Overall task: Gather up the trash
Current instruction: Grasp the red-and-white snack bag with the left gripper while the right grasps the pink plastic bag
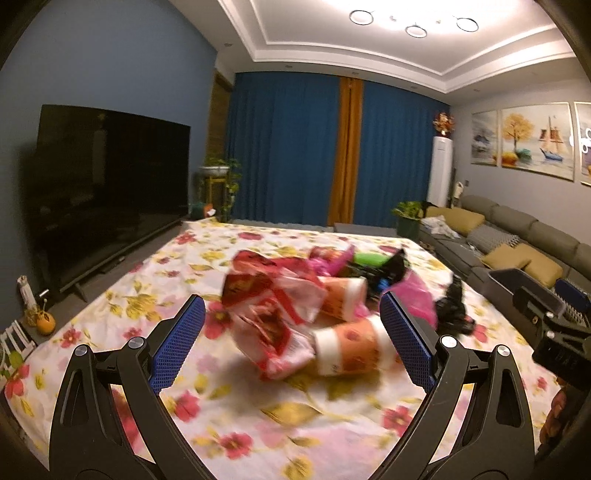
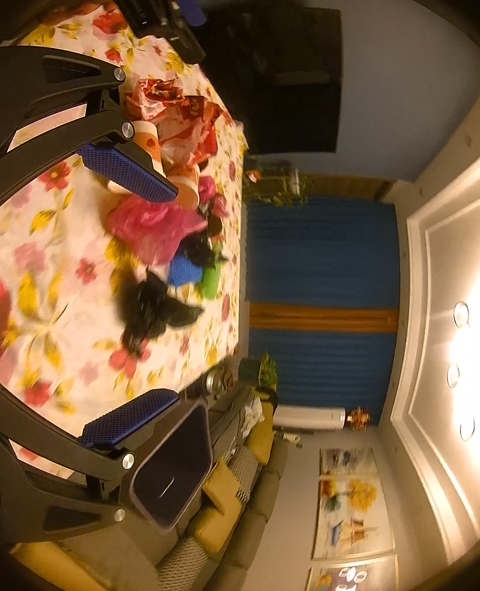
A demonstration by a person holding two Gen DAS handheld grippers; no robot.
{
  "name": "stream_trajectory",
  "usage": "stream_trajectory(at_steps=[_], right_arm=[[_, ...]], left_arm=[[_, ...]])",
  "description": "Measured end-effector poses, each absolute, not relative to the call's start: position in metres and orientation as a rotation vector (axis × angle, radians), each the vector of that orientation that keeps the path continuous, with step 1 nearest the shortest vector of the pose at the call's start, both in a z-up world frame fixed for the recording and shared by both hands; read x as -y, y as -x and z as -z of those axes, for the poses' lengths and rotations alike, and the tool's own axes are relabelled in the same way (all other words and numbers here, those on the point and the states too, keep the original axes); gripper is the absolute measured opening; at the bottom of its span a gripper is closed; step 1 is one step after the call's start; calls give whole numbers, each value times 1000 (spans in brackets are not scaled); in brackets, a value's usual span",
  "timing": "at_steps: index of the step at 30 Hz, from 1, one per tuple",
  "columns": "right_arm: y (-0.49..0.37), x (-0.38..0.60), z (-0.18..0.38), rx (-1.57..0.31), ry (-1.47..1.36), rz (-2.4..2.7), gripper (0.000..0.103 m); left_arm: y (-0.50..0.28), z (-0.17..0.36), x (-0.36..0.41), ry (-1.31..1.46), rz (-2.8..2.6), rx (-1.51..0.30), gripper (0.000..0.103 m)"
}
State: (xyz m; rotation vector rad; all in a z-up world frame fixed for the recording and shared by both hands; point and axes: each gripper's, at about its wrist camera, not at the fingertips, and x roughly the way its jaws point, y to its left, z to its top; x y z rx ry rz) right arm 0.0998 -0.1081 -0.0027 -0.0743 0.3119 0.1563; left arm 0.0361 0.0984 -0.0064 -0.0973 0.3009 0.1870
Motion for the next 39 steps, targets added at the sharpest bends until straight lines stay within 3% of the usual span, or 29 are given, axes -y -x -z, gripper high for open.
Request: stream_trajectory(at_steps=[9,11,18,27,30,33,38,39], right_arm=[[-161,74,15,-384,61,-226,90],[-171,67,20,-396,72,-236,79],[-203,55,42,-479,68,-260,66],[-226,48,61,-544,86,-280,34],[-228,49,64,-556,92,-286,19],[-225,53,63,-552,79,-294,11],[-219,60,55,-532,50,-297,9],[-217,61,53,-526,48,-297,9]], left_arm=[[-71,18,-133,111,-212,-326,94],[-77,24,-136,109,-208,-342,94],[-85,37,-146,126,-202,-376,94],[-106,49,-147,134,-177,-428,94],[-115,55,-147,125,-178,-468,93],[-119,58,-151,149,-162,-493,86],[-126,63,-154,167,-140,-542,57],[-126,64,-154,168,-132,-547,55]])
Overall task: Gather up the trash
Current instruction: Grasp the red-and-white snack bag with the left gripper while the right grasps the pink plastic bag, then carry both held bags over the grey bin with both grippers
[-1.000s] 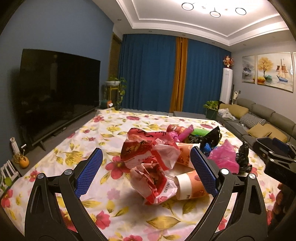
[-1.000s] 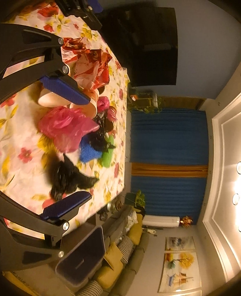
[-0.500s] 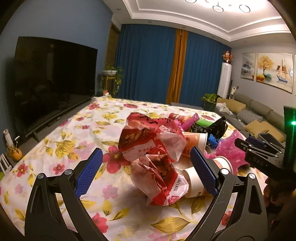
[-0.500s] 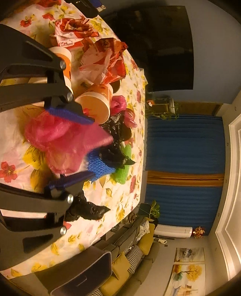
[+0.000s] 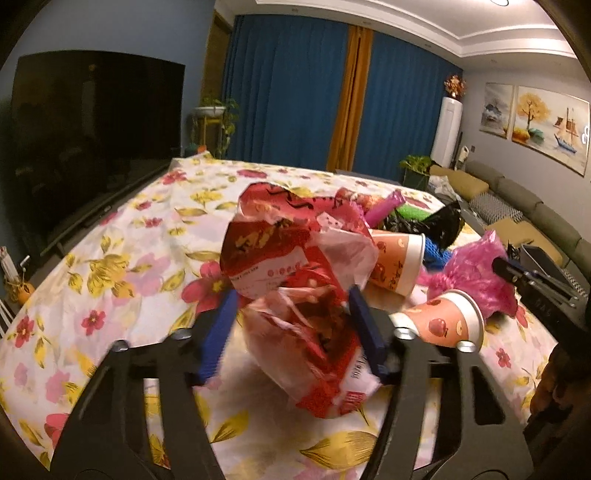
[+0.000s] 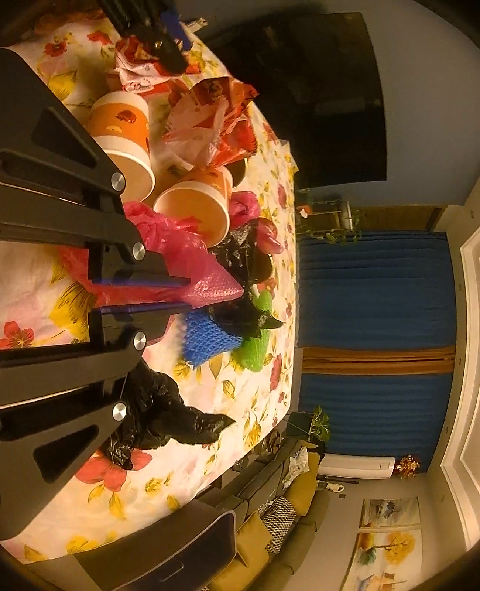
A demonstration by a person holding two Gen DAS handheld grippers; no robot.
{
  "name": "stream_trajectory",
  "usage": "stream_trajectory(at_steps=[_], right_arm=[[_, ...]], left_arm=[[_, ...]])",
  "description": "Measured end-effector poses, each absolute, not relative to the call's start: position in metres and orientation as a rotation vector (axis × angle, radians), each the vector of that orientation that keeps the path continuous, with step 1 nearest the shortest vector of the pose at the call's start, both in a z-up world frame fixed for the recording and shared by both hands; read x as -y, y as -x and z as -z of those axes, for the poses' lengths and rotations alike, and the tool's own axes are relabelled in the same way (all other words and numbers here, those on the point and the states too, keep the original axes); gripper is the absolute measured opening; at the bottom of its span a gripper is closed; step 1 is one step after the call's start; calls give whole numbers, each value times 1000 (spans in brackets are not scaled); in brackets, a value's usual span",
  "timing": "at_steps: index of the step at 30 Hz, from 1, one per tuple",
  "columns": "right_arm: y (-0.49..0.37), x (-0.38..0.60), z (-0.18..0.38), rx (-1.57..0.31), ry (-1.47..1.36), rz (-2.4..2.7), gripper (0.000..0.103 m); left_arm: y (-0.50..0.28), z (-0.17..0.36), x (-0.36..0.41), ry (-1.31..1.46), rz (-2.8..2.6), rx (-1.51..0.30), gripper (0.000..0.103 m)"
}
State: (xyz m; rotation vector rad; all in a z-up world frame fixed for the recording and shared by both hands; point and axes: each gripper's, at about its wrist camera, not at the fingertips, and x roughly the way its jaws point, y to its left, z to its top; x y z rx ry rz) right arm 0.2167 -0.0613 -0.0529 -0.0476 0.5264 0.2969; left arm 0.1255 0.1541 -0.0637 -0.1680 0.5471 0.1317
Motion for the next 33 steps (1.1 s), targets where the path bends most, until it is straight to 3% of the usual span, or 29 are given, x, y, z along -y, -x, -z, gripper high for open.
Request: stream_trajectory(at_steps=[2,6,11,23,33], right_arm=[[-211,66,48,-508,42,-297,8],[-201,72,41,-483,34,-299,8],[-188,82,32,-454,29,-302,7],[-161,115,11,-384,-11,-280,7],[-139,159,-5,-323,-16,-219,7]], left_arm=[[-124,64,-153,165,-126,-546,53],[-121,65,-150,155,-98,-560,35],[-109,62,-150,165,-110,-533,26],[-59,7,-130,166,-65,-366,25],[-68,-20,-68,116,49,-307,25]])
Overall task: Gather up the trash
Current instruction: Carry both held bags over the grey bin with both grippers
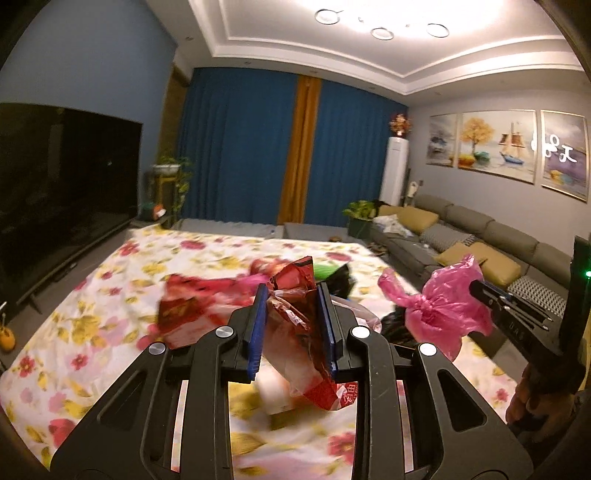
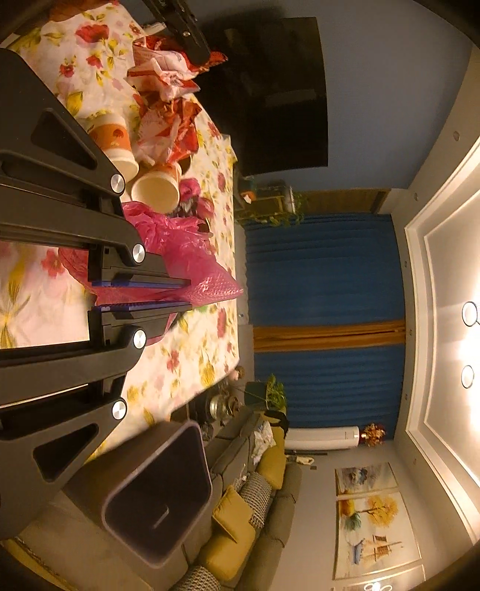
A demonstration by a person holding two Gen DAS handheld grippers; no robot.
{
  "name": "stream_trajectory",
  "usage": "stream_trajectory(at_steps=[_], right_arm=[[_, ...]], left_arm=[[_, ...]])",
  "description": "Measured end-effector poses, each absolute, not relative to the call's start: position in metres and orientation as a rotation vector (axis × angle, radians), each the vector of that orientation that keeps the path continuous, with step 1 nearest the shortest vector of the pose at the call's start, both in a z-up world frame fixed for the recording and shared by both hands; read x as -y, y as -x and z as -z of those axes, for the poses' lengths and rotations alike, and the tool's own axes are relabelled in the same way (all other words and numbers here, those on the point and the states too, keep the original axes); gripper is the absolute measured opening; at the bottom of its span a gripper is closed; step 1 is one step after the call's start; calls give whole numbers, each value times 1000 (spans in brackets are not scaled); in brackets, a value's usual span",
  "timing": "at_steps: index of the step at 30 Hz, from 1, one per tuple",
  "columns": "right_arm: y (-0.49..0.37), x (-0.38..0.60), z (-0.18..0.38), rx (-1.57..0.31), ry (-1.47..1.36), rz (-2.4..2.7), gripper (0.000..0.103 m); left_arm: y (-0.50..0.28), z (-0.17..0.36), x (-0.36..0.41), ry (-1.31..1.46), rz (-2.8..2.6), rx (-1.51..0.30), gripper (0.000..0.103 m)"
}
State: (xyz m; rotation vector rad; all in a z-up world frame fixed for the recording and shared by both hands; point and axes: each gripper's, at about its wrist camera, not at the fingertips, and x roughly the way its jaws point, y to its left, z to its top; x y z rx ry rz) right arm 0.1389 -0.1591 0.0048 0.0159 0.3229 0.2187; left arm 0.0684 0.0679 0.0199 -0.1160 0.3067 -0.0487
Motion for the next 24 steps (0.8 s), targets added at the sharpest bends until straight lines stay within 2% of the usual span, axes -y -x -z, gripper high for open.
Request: stream_trajectory(at_steps=[24], right_arm=[[-137,312,-36,-202,-69,84,5]], left_arm=[[-160,-43,110,86,375,-270,25]])
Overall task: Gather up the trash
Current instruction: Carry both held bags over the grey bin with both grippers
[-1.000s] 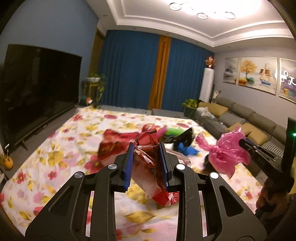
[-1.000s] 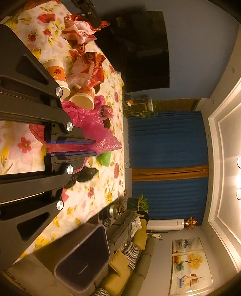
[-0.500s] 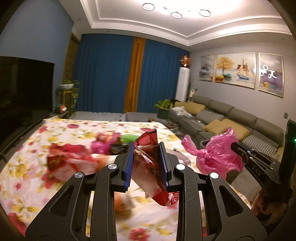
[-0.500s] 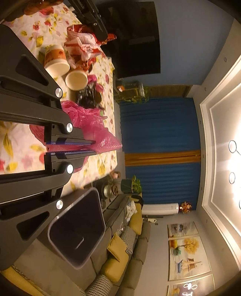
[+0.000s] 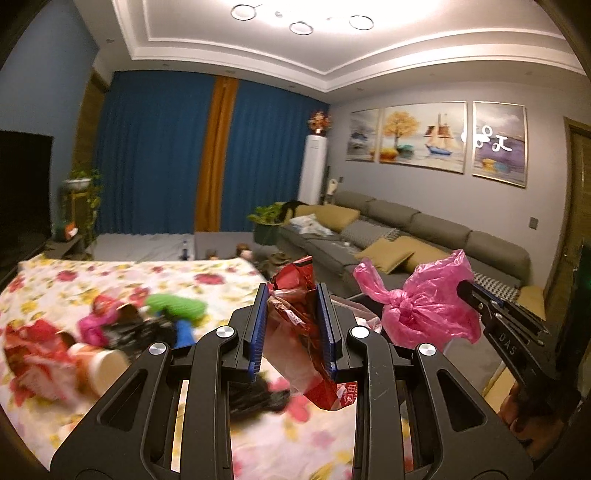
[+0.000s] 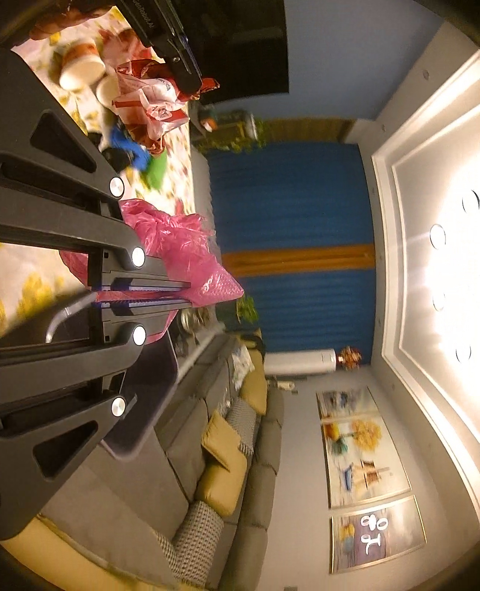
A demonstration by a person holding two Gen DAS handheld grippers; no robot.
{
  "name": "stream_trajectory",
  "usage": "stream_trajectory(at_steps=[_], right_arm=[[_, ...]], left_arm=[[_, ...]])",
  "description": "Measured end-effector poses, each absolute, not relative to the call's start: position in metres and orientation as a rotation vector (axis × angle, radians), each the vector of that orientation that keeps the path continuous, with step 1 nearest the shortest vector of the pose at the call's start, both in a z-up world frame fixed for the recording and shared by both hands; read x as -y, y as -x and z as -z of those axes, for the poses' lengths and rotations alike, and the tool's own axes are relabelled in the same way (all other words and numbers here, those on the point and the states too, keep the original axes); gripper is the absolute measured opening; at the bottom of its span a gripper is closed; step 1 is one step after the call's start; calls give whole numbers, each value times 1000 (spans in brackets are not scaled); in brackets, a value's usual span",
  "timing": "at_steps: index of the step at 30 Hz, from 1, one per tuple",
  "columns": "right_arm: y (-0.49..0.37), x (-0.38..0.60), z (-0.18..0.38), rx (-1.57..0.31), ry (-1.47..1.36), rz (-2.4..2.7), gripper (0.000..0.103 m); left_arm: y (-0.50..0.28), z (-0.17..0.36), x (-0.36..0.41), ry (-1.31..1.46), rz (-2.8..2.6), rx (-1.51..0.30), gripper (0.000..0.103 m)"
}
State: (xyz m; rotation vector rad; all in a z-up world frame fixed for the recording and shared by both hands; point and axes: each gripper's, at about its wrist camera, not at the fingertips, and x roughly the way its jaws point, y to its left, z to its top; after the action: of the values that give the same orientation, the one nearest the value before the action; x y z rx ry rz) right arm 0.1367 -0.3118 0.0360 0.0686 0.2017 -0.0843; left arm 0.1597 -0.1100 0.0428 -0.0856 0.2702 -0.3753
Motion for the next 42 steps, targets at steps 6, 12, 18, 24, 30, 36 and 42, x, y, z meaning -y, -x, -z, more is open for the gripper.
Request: stream_trajectory(at_steps=[6,12,18,24,30,36,42], right_arm=[[-141,346,-37,-173,-82,157,5],[-153,362,-30,-175,-94,203,5],[-165,381,-23,-184,-115,230,4],[-172,379,-18,-186,-127,246,4],[-179,377,-14,-195,-130,241,4],[-187,378,-14,-205,-134,222,4],[-192,388,-14,-217,-154,197,7]], left_arm=[[-186,-44,166,69,444,-260,25],[-213,-33,207,56,500,-271,25],[-234,-21,232,62,531,-284,25],[-254,-12,247,71,545,-289,25],[-266,-4,254,82,551,-297,25],[-282,4,264,93,566,-315,25],[-289,10,270,98,578,-335,29]])
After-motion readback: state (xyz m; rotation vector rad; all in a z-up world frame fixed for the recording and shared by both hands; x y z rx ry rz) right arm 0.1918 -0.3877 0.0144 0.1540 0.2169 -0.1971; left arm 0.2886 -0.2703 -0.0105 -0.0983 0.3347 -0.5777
